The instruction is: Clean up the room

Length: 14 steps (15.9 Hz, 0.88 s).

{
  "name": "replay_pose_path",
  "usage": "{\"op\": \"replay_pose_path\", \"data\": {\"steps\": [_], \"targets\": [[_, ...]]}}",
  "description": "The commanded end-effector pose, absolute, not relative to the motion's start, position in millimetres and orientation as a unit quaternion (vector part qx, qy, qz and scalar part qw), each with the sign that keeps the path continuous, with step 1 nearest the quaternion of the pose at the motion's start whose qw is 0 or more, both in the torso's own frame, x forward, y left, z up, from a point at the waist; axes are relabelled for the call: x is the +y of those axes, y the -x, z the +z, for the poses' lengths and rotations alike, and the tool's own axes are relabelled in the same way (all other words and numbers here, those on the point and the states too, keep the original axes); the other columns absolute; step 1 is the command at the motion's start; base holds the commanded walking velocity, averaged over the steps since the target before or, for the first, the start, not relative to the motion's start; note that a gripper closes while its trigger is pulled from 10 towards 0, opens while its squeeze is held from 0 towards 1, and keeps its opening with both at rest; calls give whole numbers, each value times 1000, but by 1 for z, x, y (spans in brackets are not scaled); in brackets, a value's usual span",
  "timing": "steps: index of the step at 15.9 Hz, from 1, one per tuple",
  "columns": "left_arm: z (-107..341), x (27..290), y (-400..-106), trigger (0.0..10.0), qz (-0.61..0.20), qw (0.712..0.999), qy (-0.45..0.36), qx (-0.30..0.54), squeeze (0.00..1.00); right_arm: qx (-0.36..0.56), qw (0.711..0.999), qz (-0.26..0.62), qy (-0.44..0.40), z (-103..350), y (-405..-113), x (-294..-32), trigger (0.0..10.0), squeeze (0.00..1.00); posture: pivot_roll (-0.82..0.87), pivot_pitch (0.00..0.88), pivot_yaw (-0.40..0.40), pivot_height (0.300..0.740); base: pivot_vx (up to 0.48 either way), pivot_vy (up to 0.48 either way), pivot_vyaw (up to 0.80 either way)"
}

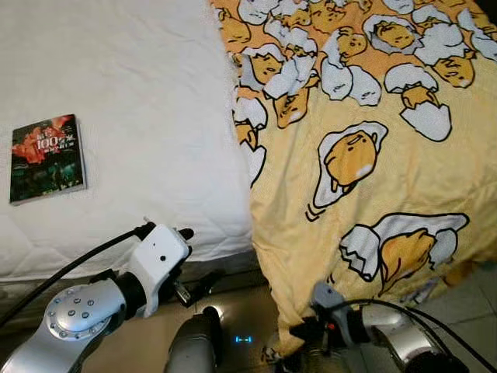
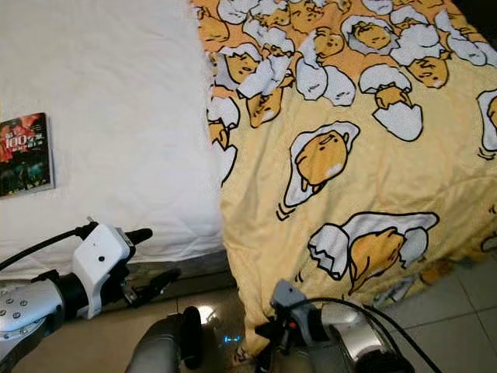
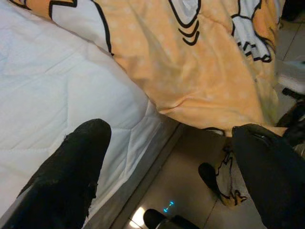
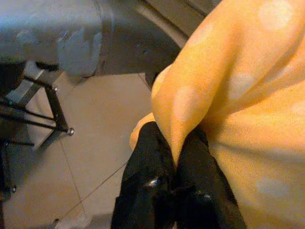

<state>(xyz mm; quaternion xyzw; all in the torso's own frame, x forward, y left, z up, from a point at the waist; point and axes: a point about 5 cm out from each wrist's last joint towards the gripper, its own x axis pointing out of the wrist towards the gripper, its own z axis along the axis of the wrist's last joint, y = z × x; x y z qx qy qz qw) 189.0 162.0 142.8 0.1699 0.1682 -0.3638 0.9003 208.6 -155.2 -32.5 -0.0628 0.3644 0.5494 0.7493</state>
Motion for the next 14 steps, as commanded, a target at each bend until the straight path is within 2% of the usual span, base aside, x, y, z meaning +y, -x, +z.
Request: {"op": "replay_pose_path", "data": {"steps": [1,3,6,8,10,11,12,13,14], "targets": [[138,161,-187,10000,-371,895,-170,178,0,387,745,540,57,-47,-196,-141,10000,1000,149,211,12,740,0,0,0],[134,161,-188,10000,-369,896,-170,179,0,393,760,514,68,-59,-189,-116,10000,1000,143,177,-3,740,0,0,0],[124,165,-188,10000,-318,923,-125,177,0,359,802,472,63,-70,-166,-63,10000,1000,108,113,-11,740,0,0,0],[116,166,-192,10000,-277,940,-98,174,0,355,829,430,48,-74,-160,-58,10000,1000,83,68,-10,740,0,0,0],[114,168,-201,10000,-218,960,-82,156,0,347,856,376,70,-76,-159,-56,10000,1000,60,23,-5,740,0,0,0],[114,169,-208,10000,-174,972,-71,140,0,333,891,303,55,-73,-165,-47,10000,1000,51,0,-1,740,0,0,0],[114,171,-212,10000,-148,978,-68,131,0,320,914,247,30,-68,-169,-39,10000,1000,47,0,1,740,0,0,0],[114,172,-216,10000,-128,982,-68,123,0,267,946,182,6,-58,-191,-64,10000,1000,40,0,7,740,0,0,0],[114,172,-220,10000,-116,984,-67,119,0,185,974,131,9,-36,-221,-126,10000,1000,32,0,12,740,0,0,0]]}}
